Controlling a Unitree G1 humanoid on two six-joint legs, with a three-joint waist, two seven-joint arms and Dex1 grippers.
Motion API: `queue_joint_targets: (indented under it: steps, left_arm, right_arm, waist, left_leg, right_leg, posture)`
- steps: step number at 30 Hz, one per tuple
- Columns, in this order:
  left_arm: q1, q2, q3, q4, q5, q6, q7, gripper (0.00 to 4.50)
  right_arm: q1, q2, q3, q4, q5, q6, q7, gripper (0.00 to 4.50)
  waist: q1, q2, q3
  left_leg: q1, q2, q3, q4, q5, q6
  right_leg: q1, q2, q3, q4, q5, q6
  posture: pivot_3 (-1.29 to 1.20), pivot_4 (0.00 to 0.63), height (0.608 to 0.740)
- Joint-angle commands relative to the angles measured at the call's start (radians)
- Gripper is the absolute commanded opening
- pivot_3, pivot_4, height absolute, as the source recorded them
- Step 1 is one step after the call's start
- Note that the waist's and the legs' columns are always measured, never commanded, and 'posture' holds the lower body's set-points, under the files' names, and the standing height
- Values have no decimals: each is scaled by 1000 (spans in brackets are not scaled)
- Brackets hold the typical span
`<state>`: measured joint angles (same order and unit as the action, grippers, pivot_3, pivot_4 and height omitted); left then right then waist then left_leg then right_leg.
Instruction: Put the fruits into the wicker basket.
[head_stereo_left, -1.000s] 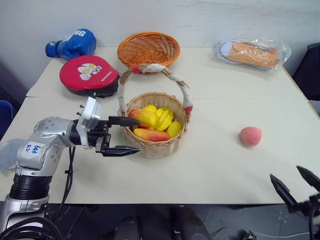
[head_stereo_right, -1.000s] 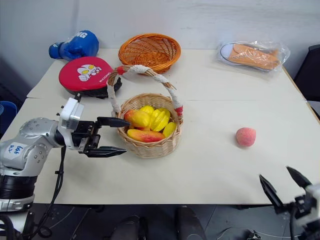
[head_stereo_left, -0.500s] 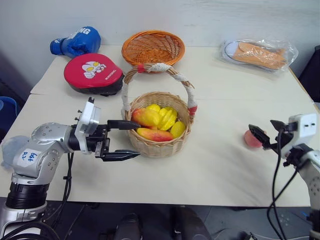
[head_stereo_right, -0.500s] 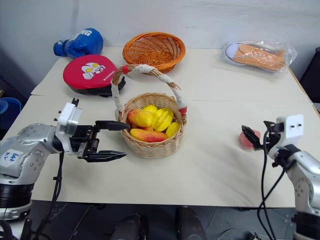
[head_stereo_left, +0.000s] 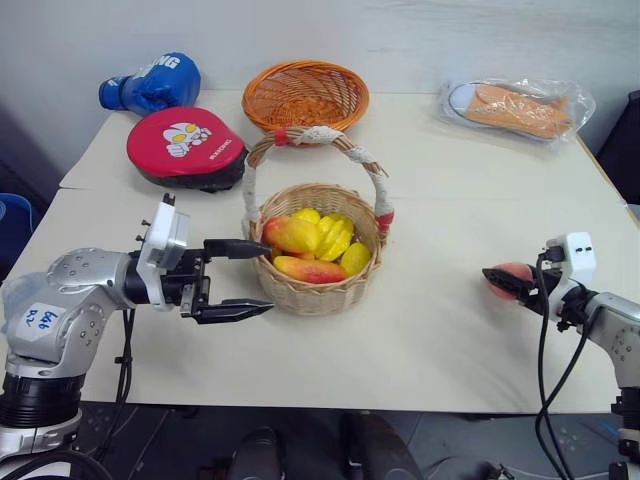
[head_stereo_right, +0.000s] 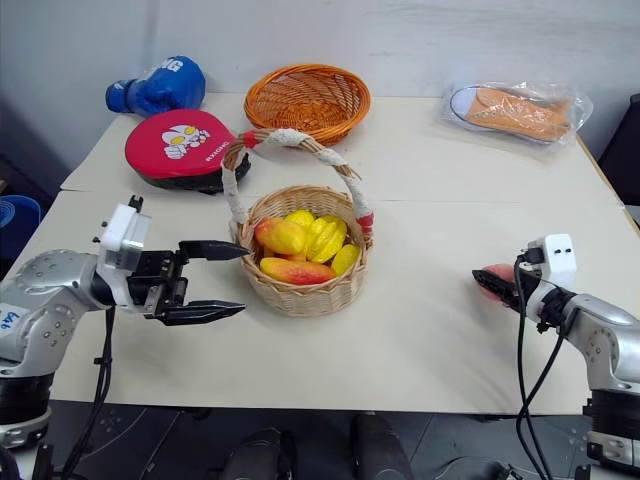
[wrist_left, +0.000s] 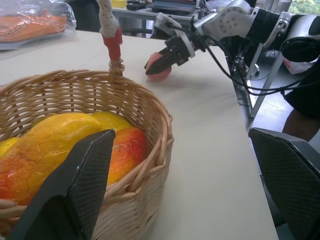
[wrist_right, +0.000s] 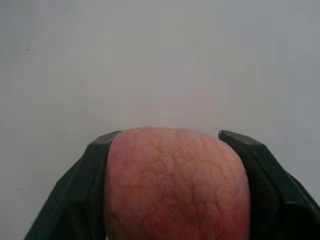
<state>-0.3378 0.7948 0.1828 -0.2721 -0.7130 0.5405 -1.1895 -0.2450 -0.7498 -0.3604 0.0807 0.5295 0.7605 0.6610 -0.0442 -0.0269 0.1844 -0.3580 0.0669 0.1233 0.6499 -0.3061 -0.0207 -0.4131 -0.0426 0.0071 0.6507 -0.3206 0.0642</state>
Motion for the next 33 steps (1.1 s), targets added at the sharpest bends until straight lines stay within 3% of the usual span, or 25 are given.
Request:
queue_joint_targets:
  steps: [1, 5, 10, 14, 17, 21, 24, 25, 28, 33]
  left_arm:
    - [25, 22, 34, -37, -36, 16, -1, 4500]
    - [26, 14, 63, -2, -43, 18, 22, 4500]
    - [92, 19, 142, 15, -51, 9, 45, 4500]
    - [161, 10, 178, -6, -50, 5, 71, 4500]
    - [189, 19, 197, -5, -48, 2, 75, 4500]
    - [199, 15, 206, -23, -52, 5, 95, 4500]
    - [198, 14, 212, -37, -58, 8, 108, 4500]
    - [196, 16, 213, -35, -58, 6, 109, 4500]
    - [189, 17, 219, -27, -59, 5, 113, 4500]
    - [190, 20, 228, -37, -70, 12, 120, 4500]
  right_arm:
    - [45, -20, -45, -130, 70, 11, 67, 2658]
    - [43, -18, -3, -447, 339, 56, 273, 2658]
    - [-238, 100, 208, -620, 507, 176, 153, 2658]
    - [-405, 182, 375, -544, 380, 145, 100, 2658]
    - [-507, 297, 457, -460, 232, 67, -18, 2658]
    - [-532, 362, 527, -395, 52, -54, -81, 2658]
    - [-492, 348, 559, -399, -2, -83, -57, 2658]
    - [-485, 345, 555, -406, 1, -81, -45, 3377]
    - [-476, 347, 527, -422, 8, -94, -23, 4306]
    - [-411, 302, 446, -493, 106, -141, 121, 4473]
  waist:
    - [-2, 0, 0]
    - [-9, 2, 1]
    - [-37, -1, 3]
    - [-26, -1, 3]
    - [-22, -2, 3]
    - [-12, -2, 2]
    - [-9, -2, 2]
    - [-10, -2, 2]
    - [-11, -2, 2]
    - [-11, -3, 2]
  left_leg:
    - [0, 0, 0, -1, 0, 0]
    - [-1, 1, 0, -1, 0, 0]
    - [3, 2, -2, -2, 0, 0]
    - [-2, 2, -5, -2, -1, -1]
    - [-18, 0, -3, 5, 1, -1]
    - [-19, 0, -3, 6, 1, -1]
    - [-20, 0, -3, 5, 0, 0]
    - [-20, 0, -3, 6, 0, 1]
    - [-20, 0, -2, 5, -1, 1]
    - [-19, 0, -3, 4, -1, 1]
  right_leg:
    - [0, 0, 0, 0, 0, 0]
    - [-1, 1, 0, 0, 0, 0]
    - [0, 1, -1, 2, 1, -1]
    - [-3, -1, -4, 1, -1, -3]
    - [-17, -4, -3, 5, 0, -2]
    - [-19, -4, -4, 4, 0, -2]
    - [-18, -4, -4, 3, 0, -2]
    - [-18, -4, -4, 3, 0, -2]
    - [-18, -5, -4, 3, 0, -2]
    - [-18, -4, -5, 3, 0, -2]
  posture:
    - [0, 150, 740]
    - [0, 150, 740]
    - [0, 150, 740]
    - [0, 150, 740]
    - [0, 150, 740]
    - [0, 150, 740]
    - [0, 150, 740]
    - [0, 150, 740]
    - [0, 150, 740]
    - [0, 150, 740]
